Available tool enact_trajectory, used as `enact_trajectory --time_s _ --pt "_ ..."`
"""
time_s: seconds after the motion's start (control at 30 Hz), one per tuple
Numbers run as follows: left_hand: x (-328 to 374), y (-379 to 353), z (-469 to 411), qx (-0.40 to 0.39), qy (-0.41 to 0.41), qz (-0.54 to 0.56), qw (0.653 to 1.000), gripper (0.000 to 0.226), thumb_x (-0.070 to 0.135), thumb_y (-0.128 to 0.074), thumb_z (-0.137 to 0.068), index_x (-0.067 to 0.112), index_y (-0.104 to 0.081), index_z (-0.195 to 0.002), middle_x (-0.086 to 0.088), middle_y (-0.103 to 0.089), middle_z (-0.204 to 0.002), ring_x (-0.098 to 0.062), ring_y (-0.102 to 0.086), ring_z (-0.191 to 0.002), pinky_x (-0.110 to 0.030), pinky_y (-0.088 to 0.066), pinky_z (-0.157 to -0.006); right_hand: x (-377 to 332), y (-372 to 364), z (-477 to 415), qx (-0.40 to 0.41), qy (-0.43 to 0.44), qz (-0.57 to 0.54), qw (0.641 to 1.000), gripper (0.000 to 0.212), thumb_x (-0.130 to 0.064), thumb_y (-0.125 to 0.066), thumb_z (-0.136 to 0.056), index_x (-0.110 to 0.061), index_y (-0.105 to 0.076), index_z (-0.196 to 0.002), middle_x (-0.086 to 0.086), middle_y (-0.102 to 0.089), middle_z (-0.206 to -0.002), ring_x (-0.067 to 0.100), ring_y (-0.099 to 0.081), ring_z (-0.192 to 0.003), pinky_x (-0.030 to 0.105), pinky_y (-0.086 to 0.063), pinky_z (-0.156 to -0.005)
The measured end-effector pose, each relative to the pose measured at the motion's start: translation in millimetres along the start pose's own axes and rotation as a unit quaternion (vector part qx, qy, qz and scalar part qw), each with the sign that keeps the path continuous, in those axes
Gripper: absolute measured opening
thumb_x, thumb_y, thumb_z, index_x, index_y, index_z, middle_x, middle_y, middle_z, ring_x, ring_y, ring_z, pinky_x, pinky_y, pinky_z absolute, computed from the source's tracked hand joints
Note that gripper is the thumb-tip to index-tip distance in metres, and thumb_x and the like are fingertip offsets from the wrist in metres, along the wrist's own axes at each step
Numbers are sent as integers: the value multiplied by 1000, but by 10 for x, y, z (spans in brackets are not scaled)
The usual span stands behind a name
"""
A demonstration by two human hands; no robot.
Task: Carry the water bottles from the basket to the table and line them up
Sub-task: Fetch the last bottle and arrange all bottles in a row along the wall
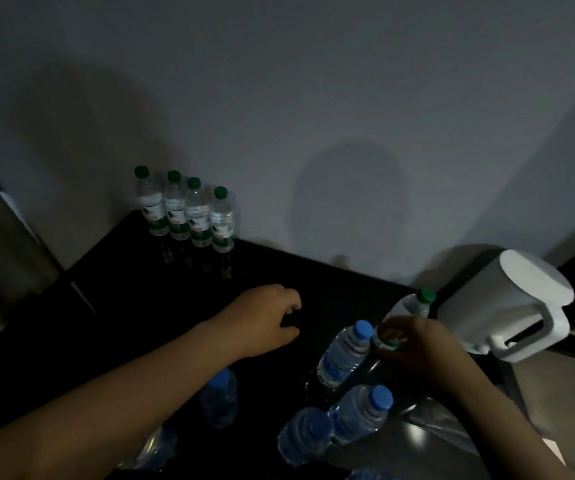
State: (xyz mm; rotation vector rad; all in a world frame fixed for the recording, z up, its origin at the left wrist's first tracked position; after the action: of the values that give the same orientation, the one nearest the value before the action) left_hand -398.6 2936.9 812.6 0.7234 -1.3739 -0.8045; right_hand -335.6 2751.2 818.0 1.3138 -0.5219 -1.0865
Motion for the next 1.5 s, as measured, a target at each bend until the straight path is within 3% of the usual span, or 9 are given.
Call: enact_trajectory --time_s 0.23,0.47,0.6,0.8,1.03,1.17,1.3,1.5 --pt "376 -365 -440 -40 -21 -9 999 39 31 -64 -85 22 -54 -122 3 -55 -118 -9 -52 -104 -26 -46 -93 672 59 -29 3 -47 -29 998 31 -29 -69 -83 -23 -64 -112 -2 -67 -111 12 -63 -98 30 -52 -87" --pt "503 -649 -638 -76 -2 -16 997 43 33 -63 -85 26 -51 -125 6 -53 -120 -9 -52 -105 -29 -48 -93 1033 66 -152 11 -43 -43 998 26 -24 -70 -83 -20 -66 -108 -3 -70 -103 7 -63 -90 24 -52 -80" --pt "530 -768 -727 -89 14 -20 996 42 32 -64 -84 26 -51 -123 6 -53 -118 -8 -53 -104 -28 -49 -92 1239 100 -341 28 -46 -30 998 35 -26 -69 -84 -17 -62 -116 -1 -68 -109 9 -62 -91 16 -44 -72" --pt "543 -907 -839 -97 33 -7 995 35 30 -64 -84 24 -53 -116 5 -52 -113 -8 -54 -99 -26 -49 -88 1489 188 -695 73 -74 -56 993 40 -27 -69 -83 -14 -57 -119 6 -65 -110 19 -62 -95 33 -54 -81" --pt "606 -1022 -936 -111 24 -27 993 31 30 -62 -85 23 -53 -114 4 -51 -110 -9 -53 -94 -24 -49 -84 1515 244 -991 118 -66 -63 989 43 -24 -69 -81 -11 -54 -119 11 -58 -107 21 -56 -85 26 -42 -67" --pt "601 -1066 -994 -112 25 -37 993 38 32 -62 -85 24 -52 -120 4 -49 -113 -9 -53 -95 -25 -49 -84 1477 189 -1123 101 -45 -68 992 48 -22 -66 -85 -14 -51 -130 10 -56 -118 22 -59 -98 24 -45 -74" --pt "564 -1110 -1019 -112 31 -28 993 33 33 -63 -84 24 -55 -115 6 -46 -110 -8 -53 -90 -20 -47 -77 1420 110 -1208 80 -33 -58 995 44 -20 -65 -85 -12 -54 -127 11 -56 -119 24 -58 -103 35 -52 -87" --pt "531 -1170 -1041 -116 37 -15 992 25 29 -67 -82 22 -56 -102 6 -42 -107 -7 -51 -85 -17 -44 -72 1448 -5 -1260 68 -53 -32 996 35 -21 -63 -87 -11 -56 -120 10 -57 -112 25 -59 -97 35 -52 -82"
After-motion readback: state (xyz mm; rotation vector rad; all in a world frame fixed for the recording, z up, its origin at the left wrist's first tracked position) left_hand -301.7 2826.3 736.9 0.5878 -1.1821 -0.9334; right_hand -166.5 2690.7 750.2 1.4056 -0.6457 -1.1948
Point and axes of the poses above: each hand's wrist, its own z-axis away from the middle knuckle, its own y-axis out of the back of the hand, x = y × z, the point moved 10 cm from there along -z, towards the middle knuckle
